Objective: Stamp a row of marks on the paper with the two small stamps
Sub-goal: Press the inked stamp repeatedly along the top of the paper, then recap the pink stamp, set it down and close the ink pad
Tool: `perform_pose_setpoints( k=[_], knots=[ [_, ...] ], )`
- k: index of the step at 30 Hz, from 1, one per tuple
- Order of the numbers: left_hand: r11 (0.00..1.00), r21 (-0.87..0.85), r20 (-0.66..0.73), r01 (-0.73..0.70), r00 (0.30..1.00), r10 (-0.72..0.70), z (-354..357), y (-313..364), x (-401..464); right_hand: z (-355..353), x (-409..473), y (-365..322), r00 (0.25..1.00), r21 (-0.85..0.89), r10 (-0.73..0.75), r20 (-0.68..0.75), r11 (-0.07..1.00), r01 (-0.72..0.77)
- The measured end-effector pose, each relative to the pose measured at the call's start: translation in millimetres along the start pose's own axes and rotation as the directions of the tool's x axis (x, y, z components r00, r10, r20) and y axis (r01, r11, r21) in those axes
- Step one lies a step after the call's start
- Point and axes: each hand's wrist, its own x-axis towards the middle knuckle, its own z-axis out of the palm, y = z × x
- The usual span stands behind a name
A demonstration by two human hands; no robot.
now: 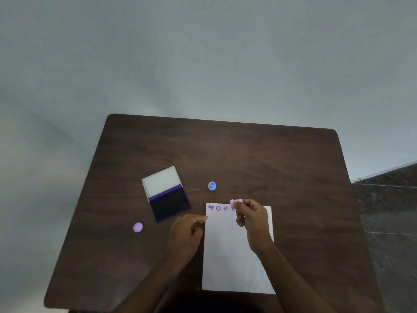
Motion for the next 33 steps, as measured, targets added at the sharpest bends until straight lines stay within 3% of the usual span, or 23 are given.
perform_pose_setpoints(
  k=[4, 13, 24, 29, 33],
  knots=[
    [0.994, -0.081, 0.027, 0.073, 0.997, -0.071, -8.7, -7.6, -5.2, 23.3, -7.9, 1.1, 0.998, -0.101, 0.012, 0.068, 0.995, -0.005],
    [0.97, -0.234, -0.161, 0.068, 0.981, -0.108, -44.2, -42.4, -23.0, 68.8, -23.6, -5.0, 0.968, -0.17, 0.049, 0.245, 0.985, -0.007],
    [0.891, -0.437, -0.372, 0.126, 0.876, -0.306, -72.0, -103.4, -30.7, 126.1, -40.0, -4.4, 0.919, -0.243, 0.13, 0.372, 0.969, -0.038],
    [0.935, -0.325, -0.464, 0.141, 0.838, -0.288, -75.1, -123.2, -18.1, 140.8, -44.8, 1.2, 0.909, -0.281, 0.133, 0.396, 0.96, -0.017],
    [0.949, -0.267, -0.427, 0.171, 0.861, -0.275, -74.6, -132.8, -5.8, 142.4, -46.6, 4.5, 0.907, -0.298, 0.133, 0.4, 0.954, -0.009]
  ],
)
